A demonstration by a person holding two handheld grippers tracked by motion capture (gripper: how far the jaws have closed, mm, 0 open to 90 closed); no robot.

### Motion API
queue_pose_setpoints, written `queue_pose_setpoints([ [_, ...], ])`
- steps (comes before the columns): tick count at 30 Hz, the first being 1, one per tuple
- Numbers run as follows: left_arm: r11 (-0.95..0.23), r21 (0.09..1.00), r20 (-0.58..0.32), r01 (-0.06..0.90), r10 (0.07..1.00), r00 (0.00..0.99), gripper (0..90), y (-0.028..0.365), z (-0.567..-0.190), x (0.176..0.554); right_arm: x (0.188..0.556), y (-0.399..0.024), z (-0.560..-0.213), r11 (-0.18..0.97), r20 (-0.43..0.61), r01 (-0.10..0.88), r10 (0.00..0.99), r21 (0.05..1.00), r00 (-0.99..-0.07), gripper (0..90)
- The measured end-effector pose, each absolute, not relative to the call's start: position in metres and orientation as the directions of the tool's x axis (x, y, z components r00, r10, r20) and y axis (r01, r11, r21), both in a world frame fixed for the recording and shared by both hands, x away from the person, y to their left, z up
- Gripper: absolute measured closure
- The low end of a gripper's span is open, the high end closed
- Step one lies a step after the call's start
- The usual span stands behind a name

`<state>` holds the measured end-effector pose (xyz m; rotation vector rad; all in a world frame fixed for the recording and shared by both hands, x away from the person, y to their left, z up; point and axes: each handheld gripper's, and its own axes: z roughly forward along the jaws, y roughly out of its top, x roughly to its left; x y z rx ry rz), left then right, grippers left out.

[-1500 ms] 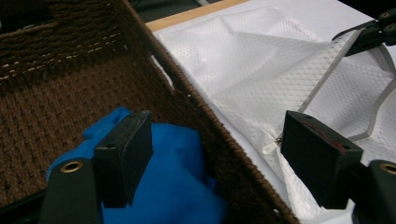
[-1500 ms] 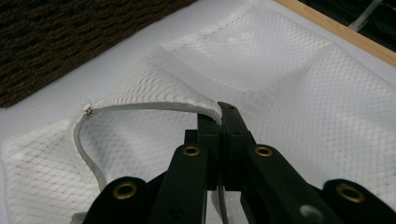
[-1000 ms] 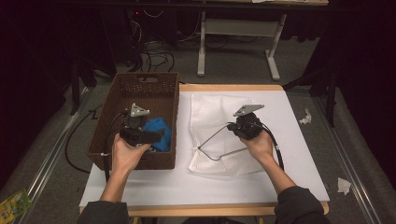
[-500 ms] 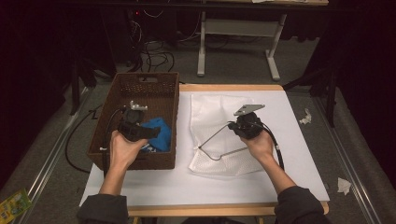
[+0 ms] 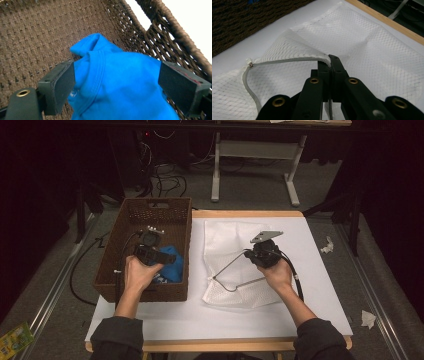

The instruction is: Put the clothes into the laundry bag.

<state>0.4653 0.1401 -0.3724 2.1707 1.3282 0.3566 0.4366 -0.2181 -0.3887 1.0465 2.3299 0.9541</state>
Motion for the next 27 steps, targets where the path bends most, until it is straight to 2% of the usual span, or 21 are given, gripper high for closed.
queue_pose_setpoints([
  [4, -0.306, 0.606, -0.110, 0.735, 0.882, 0.458, 15.3, 0.139, -0.372, 0.475, 0.437, -0.218, -0.389, 0.482, -0.089, 0.487, 0.772, 0.728, -0.630, 89.5],
  [10, -0.357, 0.573, -0.070, 0.737, 0.875, 0.478, 15.8, 0.133, -0.384, 0.485, 0.437, -0.221, -0.389, 0.485, -0.092, 0.488, 0.772, 0.726, -0.629, 89.5],
  [15, -0.376, 0.528, -0.085, 0.761, 0.869, 0.488, 10.3, 0.134, -0.390, 0.490, 0.436, -0.225, -0.392, 0.497, -0.102, 0.495, 0.772, 0.713, -0.628, 89.4],
  [18, -0.394, 0.481, -0.065, 0.784, 0.875, 0.479, 7.7, 0.133, -0.395, 0.492, 0.439, -0.227, -0.392, 0.486, -0.093, 0.497, 0.776, 0.719, -0.624, 89.4],
  [22, -0.342, 0.433, -0.118, 0.834, 0.896, 0.429, 7.4, 0.139, -0.404, 0.497, 0.437, -0.227, -0.391, 0.484, -0.095, 0.496, 0.778, 0.721, -0.621, 89.5],
  [27, -0.294, 0.371, -0.142, 0.881, 0.919, 0.367, 7.5, 0.143, -0.413, 0.503, 0.439, -0.226, -0.389, 0.484, -0.097, 0.490, 0.776, 0.725, -0.623, 89.3],
])
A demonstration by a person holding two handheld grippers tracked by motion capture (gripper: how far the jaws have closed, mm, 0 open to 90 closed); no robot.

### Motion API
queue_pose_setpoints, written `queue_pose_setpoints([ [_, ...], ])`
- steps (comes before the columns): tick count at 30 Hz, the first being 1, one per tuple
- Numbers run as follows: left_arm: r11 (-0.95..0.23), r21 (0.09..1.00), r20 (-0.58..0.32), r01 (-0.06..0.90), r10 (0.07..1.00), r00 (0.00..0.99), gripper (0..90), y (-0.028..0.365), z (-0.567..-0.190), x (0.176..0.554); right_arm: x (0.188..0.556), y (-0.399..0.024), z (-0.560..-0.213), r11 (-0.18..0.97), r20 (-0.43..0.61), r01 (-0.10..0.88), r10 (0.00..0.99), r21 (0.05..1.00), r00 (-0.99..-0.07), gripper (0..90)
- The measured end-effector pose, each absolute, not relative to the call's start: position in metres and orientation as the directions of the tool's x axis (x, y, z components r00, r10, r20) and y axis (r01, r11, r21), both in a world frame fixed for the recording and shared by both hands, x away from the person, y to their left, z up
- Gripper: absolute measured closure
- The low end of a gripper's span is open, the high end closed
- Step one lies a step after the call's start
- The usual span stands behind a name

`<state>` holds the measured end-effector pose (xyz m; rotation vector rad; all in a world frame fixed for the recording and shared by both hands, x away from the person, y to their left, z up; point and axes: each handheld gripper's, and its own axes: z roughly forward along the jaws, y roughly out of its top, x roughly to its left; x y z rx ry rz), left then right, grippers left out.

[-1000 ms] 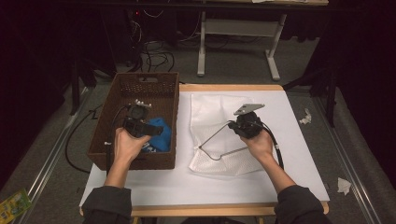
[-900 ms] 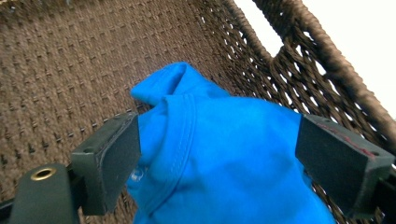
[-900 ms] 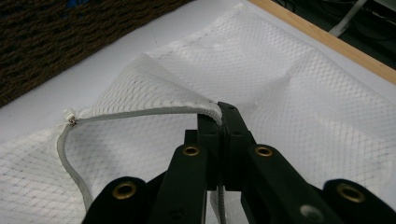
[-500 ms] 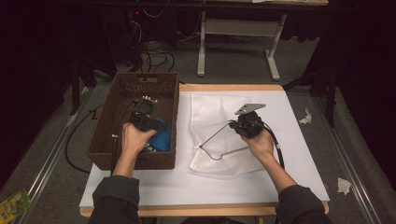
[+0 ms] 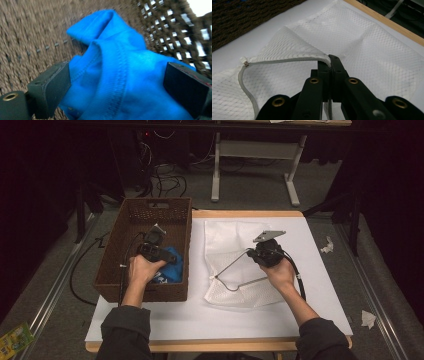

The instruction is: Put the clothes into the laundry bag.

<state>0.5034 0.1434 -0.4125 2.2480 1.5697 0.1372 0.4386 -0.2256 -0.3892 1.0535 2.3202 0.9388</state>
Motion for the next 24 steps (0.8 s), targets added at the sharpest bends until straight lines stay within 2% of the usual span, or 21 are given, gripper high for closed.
queue_pose_setpoints([
  [9, -0.297, 0.296, -0.095, 0.908, 0.936, 0.338, 1.9, 0.140, -0.428, 0.508, 0.435, -0.222, -0.389, 0.486, -0.107, 0.481, 0.776, 0.730, -0.622, 89.2],
  [12, -0.299, 0.254, -0.087, 0.920, 0.940, 0.330, 3.3, 0.137, -0.435, 0.509, 0.435, -0.223, -0.388, 0.486, -0.103, 0.487, 0.777, 0.726, -0.621, 89.2],
  [17, -0.307, 0.234, -0.087, 0.923, 0.939, 0.334, 5.5, 0.136, -0.442, 0.510, 0.435, -0.220, -0.389, 0.491, -0.108, 0.487, 0.775, 0.722, -0.622, 89.2],
  [24, -0.333, 0.244, -0.040, 0.911, 0.935, 0.353, 3.9, 0.128, -0.446, 0.507, 0.436, -0.219, -0.389, 0.493, -0.105, 0.493, 0.775, 0.717, -0.623, 89.2],
])
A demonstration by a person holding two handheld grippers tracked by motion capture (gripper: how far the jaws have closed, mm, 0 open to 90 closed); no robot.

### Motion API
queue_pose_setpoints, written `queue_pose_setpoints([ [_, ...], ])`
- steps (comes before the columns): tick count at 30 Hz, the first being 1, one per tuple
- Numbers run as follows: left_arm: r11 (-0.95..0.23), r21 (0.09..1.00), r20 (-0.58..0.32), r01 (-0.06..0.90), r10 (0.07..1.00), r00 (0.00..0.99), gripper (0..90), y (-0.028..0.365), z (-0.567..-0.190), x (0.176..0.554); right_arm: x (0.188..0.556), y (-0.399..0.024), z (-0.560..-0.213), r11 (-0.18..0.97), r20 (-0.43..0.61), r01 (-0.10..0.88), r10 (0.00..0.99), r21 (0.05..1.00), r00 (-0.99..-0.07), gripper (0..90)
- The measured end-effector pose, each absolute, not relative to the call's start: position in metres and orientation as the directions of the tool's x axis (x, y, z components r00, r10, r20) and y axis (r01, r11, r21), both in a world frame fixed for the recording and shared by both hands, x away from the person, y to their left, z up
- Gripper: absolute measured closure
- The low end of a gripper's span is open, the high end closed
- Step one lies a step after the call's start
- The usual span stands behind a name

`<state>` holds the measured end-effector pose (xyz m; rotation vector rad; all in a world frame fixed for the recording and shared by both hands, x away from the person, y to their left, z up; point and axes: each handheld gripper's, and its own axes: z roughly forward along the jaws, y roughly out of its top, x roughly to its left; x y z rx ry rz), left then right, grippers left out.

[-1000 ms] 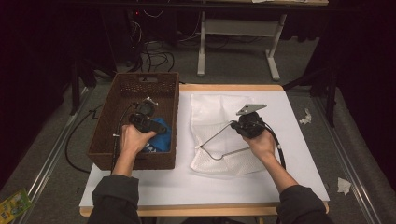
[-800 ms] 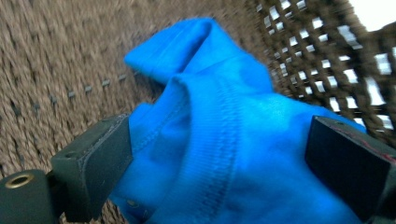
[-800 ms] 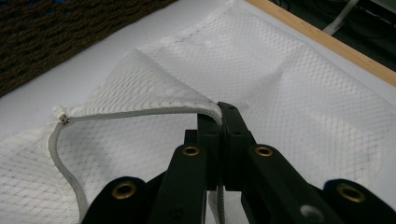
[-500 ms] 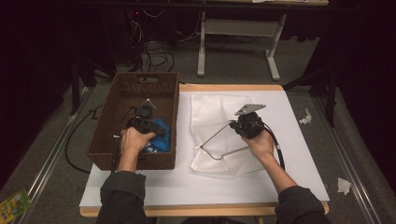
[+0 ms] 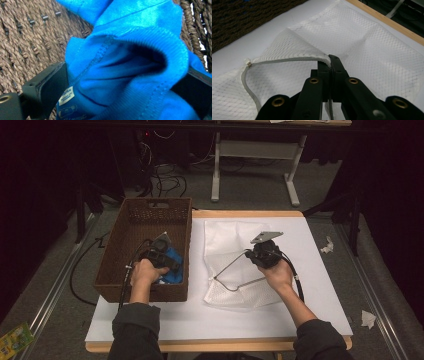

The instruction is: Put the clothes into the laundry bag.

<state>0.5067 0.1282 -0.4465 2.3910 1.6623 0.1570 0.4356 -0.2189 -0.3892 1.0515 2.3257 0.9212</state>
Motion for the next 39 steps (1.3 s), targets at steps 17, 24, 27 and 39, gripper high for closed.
queue_pose_setpoints([
  [17, -0.369, 0.275, -0.030, 0.888, 0.919, 0.392, 18.8, 0.124, -0.444, 0.499, 0.434, -0.215, -0.379, 0.470, -0.098, 0.473, 0.779, 0.746, -0.619, 89.3],
  [24, -0.387, 0.275, -0.027, 0.880, 0.912, 0.409, 27.0, 0.123, -0.442, 0.499, 0.436, -0.212, -0.384, 0.477, -0.091, 0.472, 0.768, 0.741, -0.634, 89.3],
  [27, -0.405, 0.279, -0.034, 0.871, 0.902, 0.431, 35.4, 0.122, -0.440, 0.498, 0.436, -0.213, -0.383, 0.473, -0.089, 0.469, 0.769, 0.746, -0.633, 89.3],
  [39, -0.455, 0.241, -0.043, 0.857, 0.877, 0.478, 60.6, 0.117, -0.434, 0.502, 0.435, -0.213, -0.382, 0.492, -0.106, 0.471, 0.766, 0.733, -0.634, 89.3],
])
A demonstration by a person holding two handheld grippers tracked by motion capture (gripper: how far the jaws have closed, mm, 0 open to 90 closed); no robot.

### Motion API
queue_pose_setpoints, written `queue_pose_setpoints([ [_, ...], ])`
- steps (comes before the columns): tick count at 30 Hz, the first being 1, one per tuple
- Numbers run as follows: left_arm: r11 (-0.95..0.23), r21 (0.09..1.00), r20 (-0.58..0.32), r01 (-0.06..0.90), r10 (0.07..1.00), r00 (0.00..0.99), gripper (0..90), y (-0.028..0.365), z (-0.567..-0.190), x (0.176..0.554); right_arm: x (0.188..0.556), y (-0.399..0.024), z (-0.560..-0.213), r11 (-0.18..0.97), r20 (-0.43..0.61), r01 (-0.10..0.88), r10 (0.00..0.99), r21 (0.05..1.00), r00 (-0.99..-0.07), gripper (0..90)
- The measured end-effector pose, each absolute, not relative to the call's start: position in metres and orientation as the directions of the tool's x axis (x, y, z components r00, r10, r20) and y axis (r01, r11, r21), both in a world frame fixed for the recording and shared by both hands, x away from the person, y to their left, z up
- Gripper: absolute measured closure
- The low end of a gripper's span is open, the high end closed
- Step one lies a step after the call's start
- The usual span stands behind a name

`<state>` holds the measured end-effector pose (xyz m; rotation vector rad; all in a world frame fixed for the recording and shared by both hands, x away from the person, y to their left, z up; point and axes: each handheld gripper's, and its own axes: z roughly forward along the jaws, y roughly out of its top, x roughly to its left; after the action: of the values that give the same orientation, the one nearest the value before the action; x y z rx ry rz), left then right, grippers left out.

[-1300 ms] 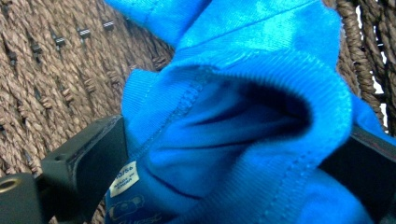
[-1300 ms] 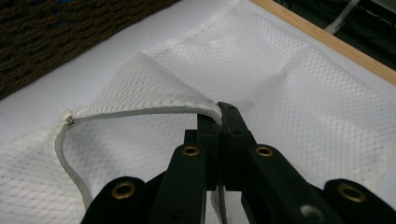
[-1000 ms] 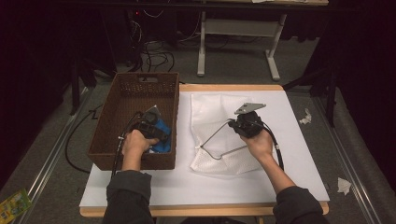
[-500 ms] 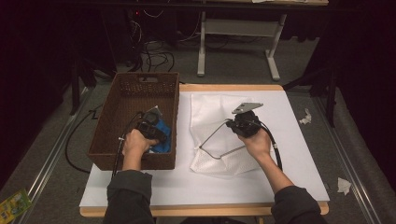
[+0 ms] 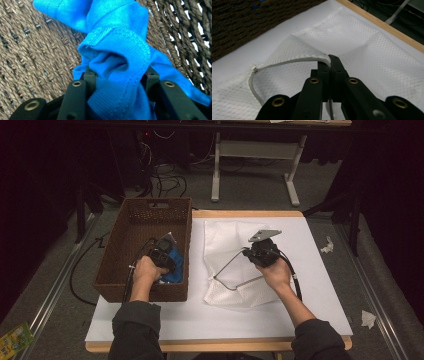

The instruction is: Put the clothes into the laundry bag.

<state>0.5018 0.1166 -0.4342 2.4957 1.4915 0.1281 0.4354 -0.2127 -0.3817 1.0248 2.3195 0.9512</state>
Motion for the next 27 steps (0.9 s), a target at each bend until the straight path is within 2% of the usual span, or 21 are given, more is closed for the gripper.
queue_pose_setpoints([
  [5, -0.480, 0.202, -0.028, 0.854, 0.868, 0.495, 63.3, 0.112, -0.432, 0.505, 0.435, -0.217, -0.382, 0.494, -0.104, 0.477, 0.766, 0.726, -0.635, 89.3],
  [10, -0.456, 0.165, -0.064, 0.874, 0.880, 0.471, 64.2, 0.114, -0.430, 0.511, 0.435, -0.219, -0.382, 0.489, -0.098, 0.486, 0.770, 0.724, -0.630, 89.3],
  [13, -0.463, 0.156, -0.054, 0.872, 0.878, 0.476, 66.4, 0.112, -0.429, 0.513, 0.435, -0.218, -0.382, 0.492, -0.097, 0.486, 0.767, 0.723, -0.634, 89.4],
  [21, -0.441, 0.204, -0.029, 0.874, 0.889, 0.456, 69.6, 0.113, -0.419, 0.510, 0.437, -0.220, -0.382, 0.485, -0.088, 0.494, 0.772, 0.722, -0.629, 89.4],
  [27, -0.458, 0.265, -0.014, 0.849, 0.878, 0.478, 70.4, 0.113, -0.412, 0.506, 0.436, -0.221, -0.380, 0.479, -0.085, 0.495, 0.776, 0.725, -0.626, 89.4],
])
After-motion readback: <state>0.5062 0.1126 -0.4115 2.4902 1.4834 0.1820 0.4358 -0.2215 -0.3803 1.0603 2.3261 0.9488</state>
